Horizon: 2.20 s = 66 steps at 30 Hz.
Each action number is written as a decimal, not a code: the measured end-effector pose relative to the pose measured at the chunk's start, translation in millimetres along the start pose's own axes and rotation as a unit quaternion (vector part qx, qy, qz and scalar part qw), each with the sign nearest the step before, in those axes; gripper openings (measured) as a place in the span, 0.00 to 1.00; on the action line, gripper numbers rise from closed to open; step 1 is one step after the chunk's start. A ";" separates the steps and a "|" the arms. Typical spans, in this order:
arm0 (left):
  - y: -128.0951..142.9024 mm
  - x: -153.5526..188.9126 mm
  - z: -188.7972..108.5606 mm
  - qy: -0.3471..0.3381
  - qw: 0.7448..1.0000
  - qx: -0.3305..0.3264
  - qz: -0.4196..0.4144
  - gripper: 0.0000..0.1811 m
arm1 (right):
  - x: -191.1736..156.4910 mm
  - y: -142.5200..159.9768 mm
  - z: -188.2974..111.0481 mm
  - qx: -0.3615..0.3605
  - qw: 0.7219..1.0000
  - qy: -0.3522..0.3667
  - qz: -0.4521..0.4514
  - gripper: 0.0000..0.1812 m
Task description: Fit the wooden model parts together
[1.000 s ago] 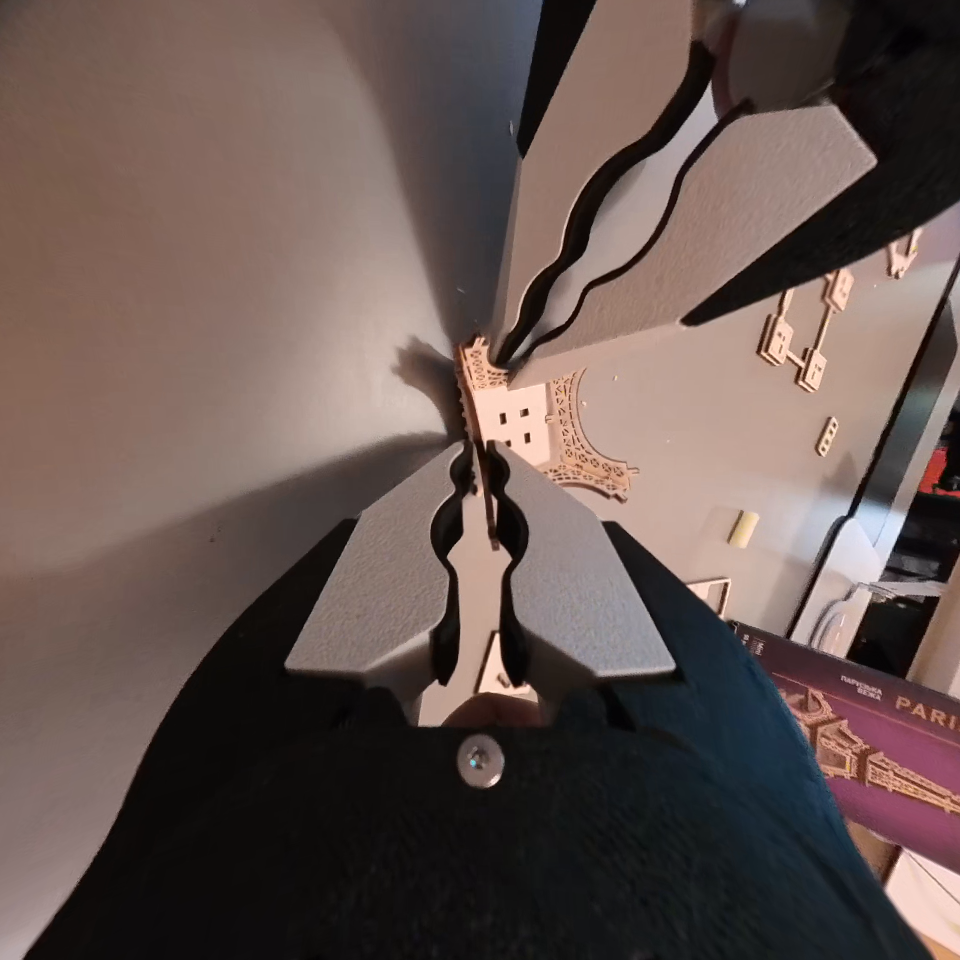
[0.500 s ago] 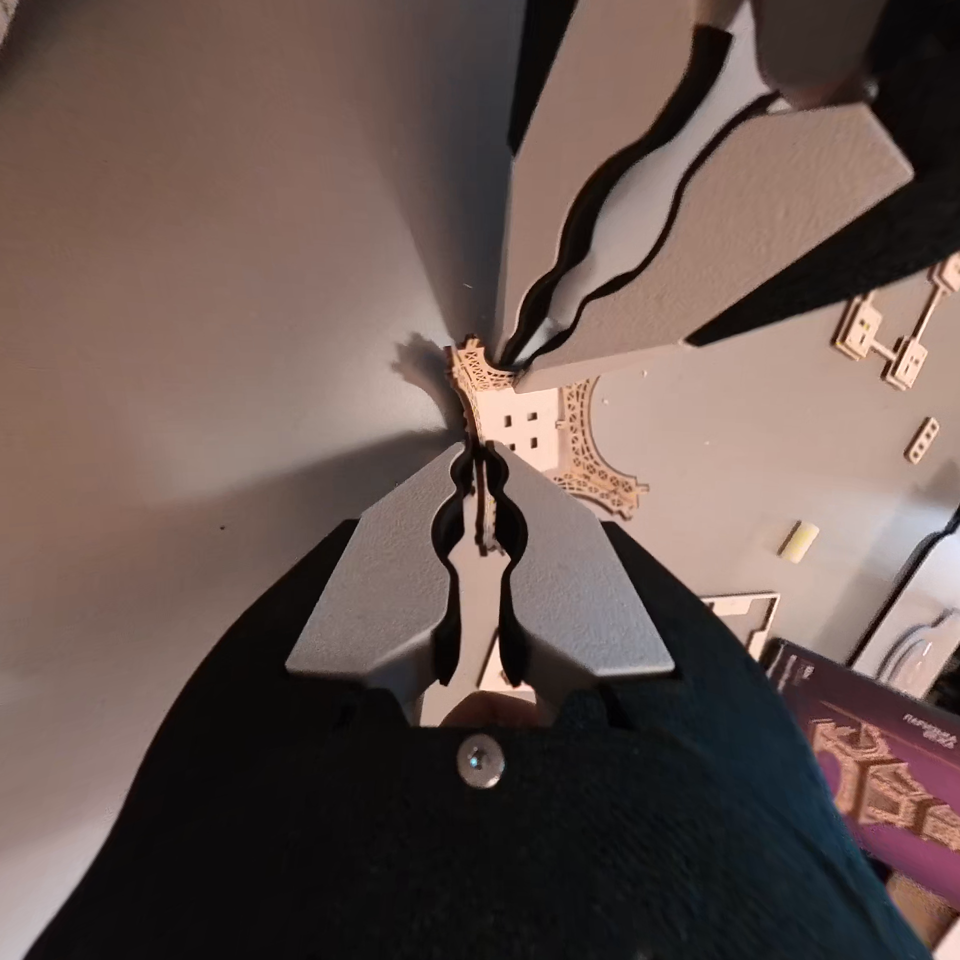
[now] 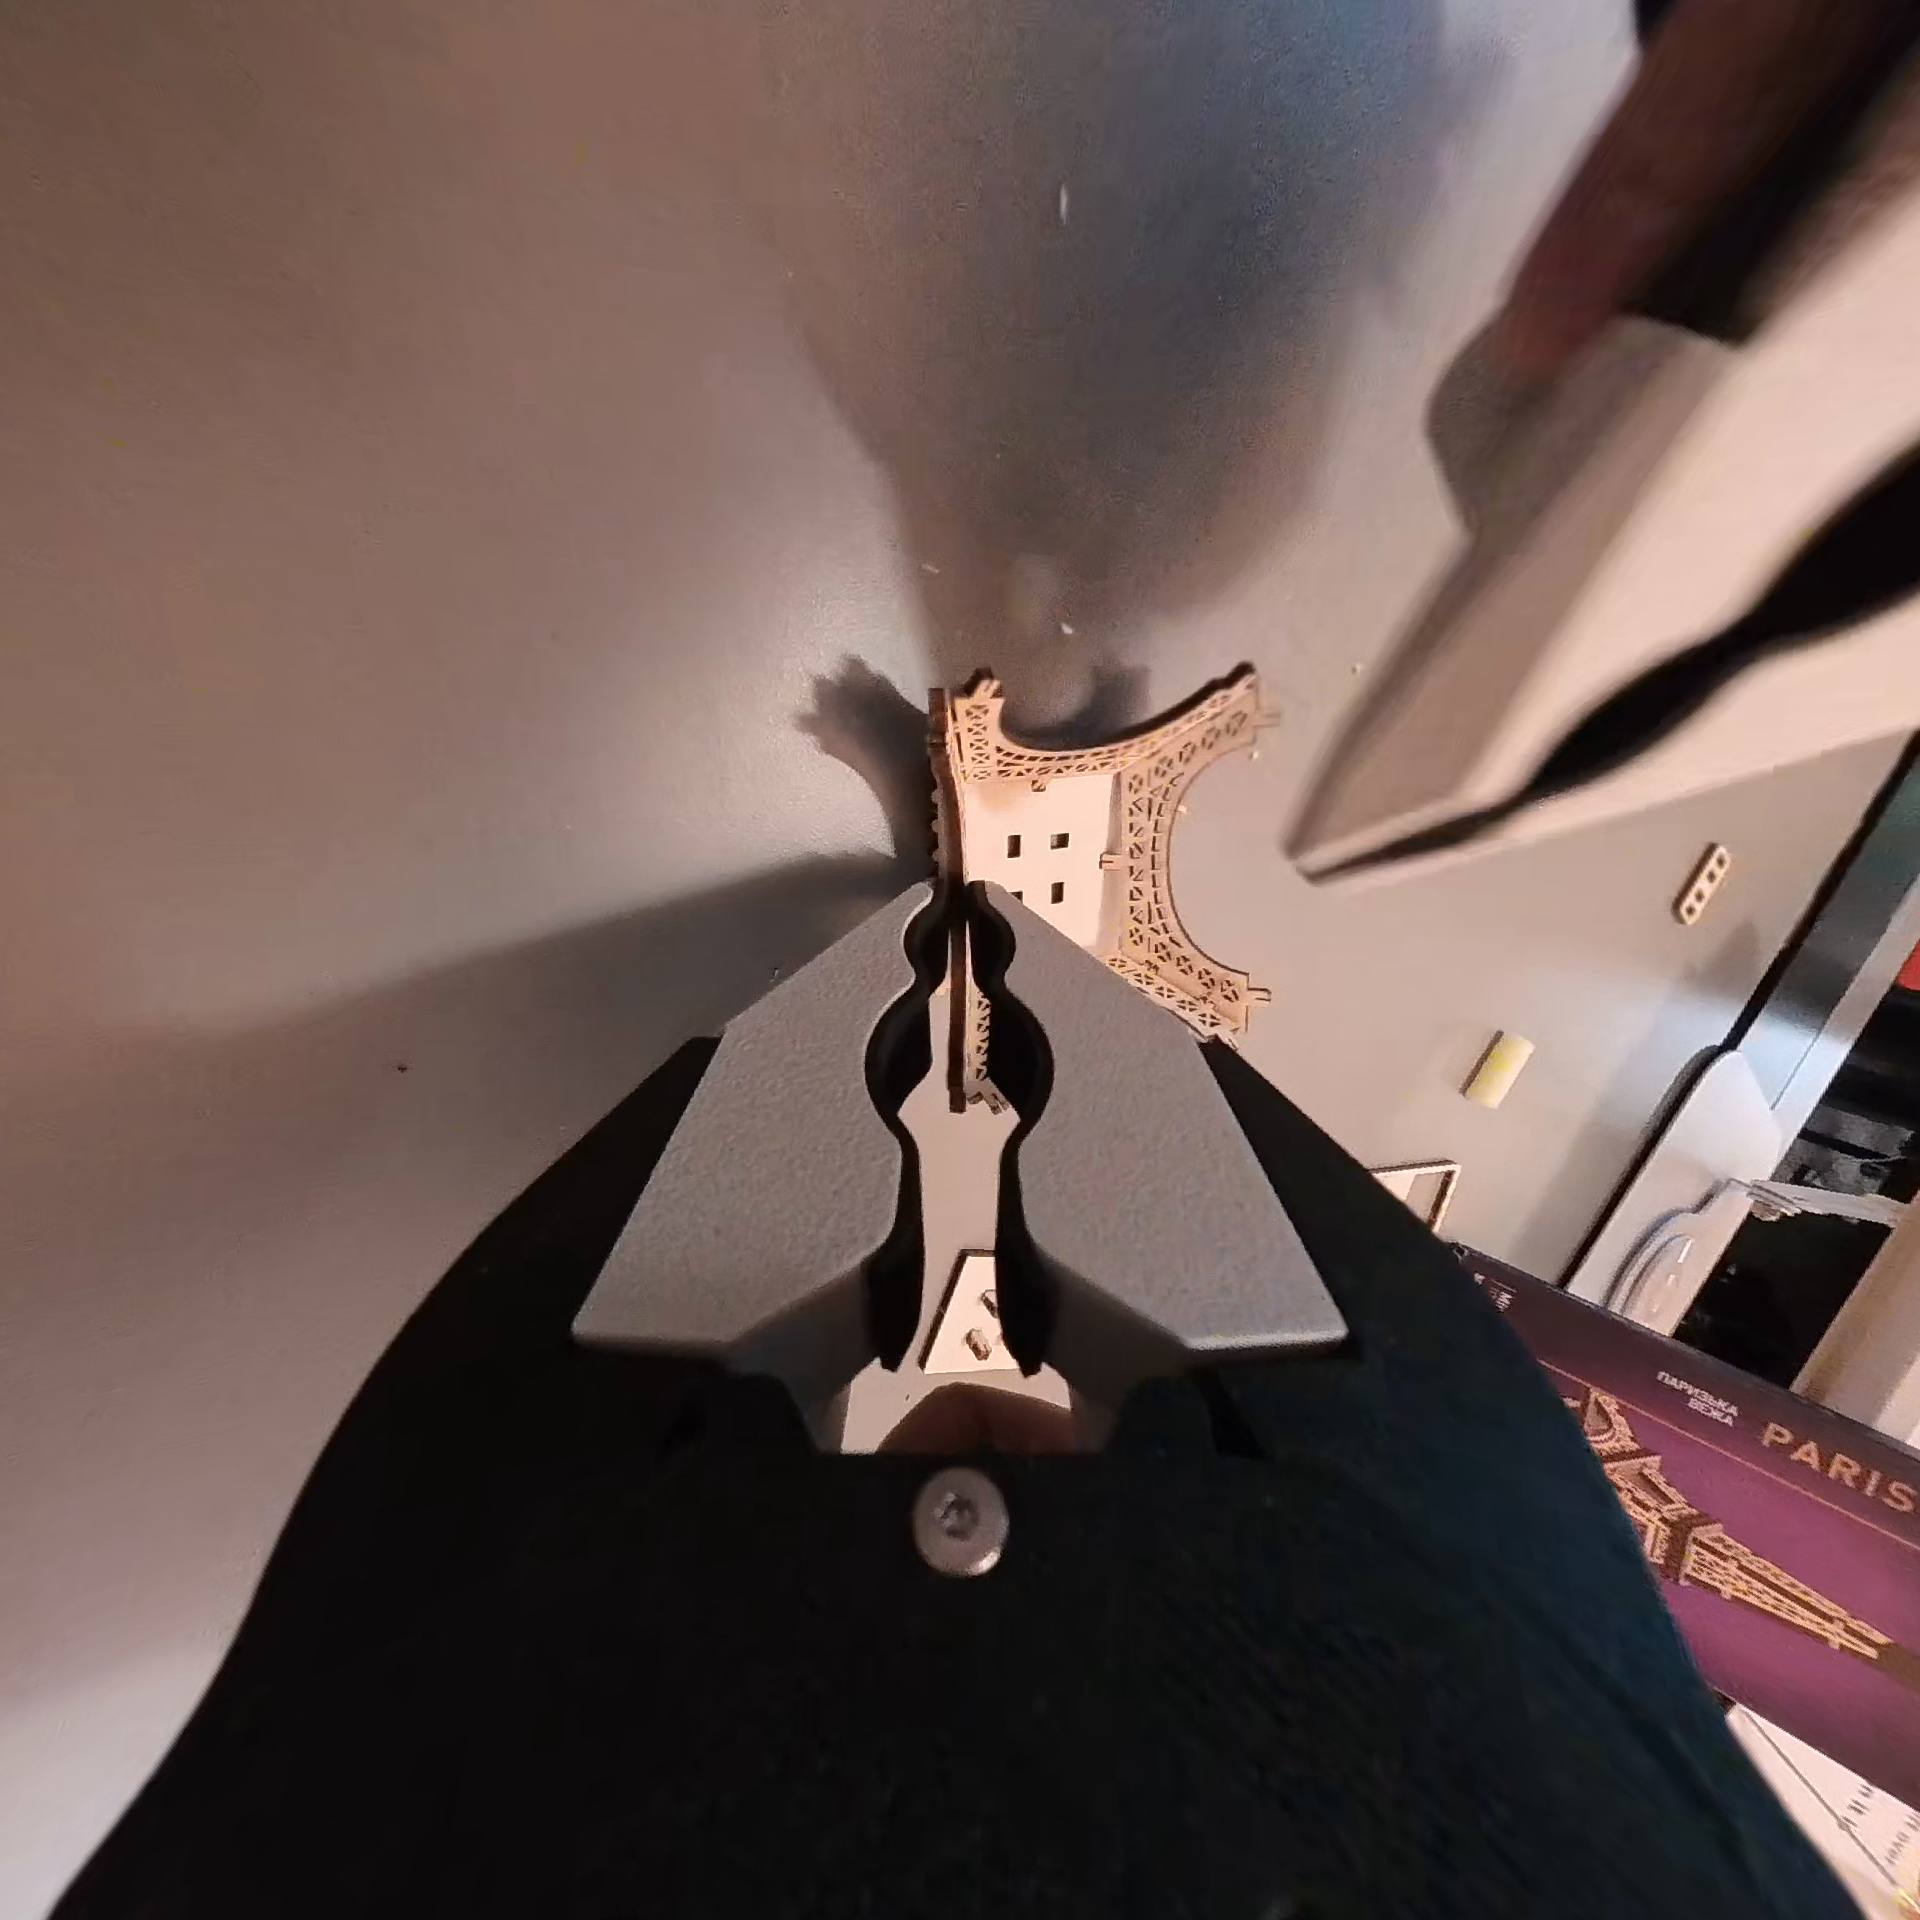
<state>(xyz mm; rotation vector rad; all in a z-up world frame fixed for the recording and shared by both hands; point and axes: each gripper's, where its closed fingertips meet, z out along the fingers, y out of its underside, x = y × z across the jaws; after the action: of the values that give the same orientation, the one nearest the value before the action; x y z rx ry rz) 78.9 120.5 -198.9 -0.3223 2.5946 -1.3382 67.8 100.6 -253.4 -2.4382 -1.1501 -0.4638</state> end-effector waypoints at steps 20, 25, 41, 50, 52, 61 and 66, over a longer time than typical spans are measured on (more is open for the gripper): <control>31.2 -34.1 32.5 0.029 0.979 -0.155 -0.132 0.41 | -0.4 0.7 1.3 -0.004 1.000 0.025 -0.009 0.00; 42.2 -42.4 47.2 0.008 0.973 -0.209 -0.101 0.46 | -0.4 0.6 1.7 -0.007 1.000 0.025 -0.009 0.00; 45.2 -32.1 52.8 0.010 0.965 -0.247 -0.083 0.37 | -1.8 0.6 2.9 -0.020 0.999 -0.030 0.014 0.00; 44.7 -33.5 54.0 0.015 0.969 -0.236 -0.076 0.38 | -3.6 1.6 3.1 -0.050 0.995 -0.085 0.000 0.01; 44.7 -33.7 54.3 0.016 0.968 -0.238 -0.074 0.38 | -4.0 1.9 3.0 -0.057 0.994 -0.097 0.001 0.01; 44.3 -33.8 54.4 0.018 0.971 -0.229 -0.072 0.39 | -4.9 2.0 1.6 -0.058 0.993 -0.099 0.033 0.01; 44.4 -33.6 54.1 0.019 0.970 -0.230 -0.071 0.39 | -7.4 7.6 -1.0 -0.057 0.994 -0.088 0.039 0.08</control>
<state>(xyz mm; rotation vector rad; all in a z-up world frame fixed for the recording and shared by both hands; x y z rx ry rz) 121.6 113.2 -263.3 -0.5675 2.9407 -0.7643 69.2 90.9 -257.5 -2.6562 -1.1205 -0.3033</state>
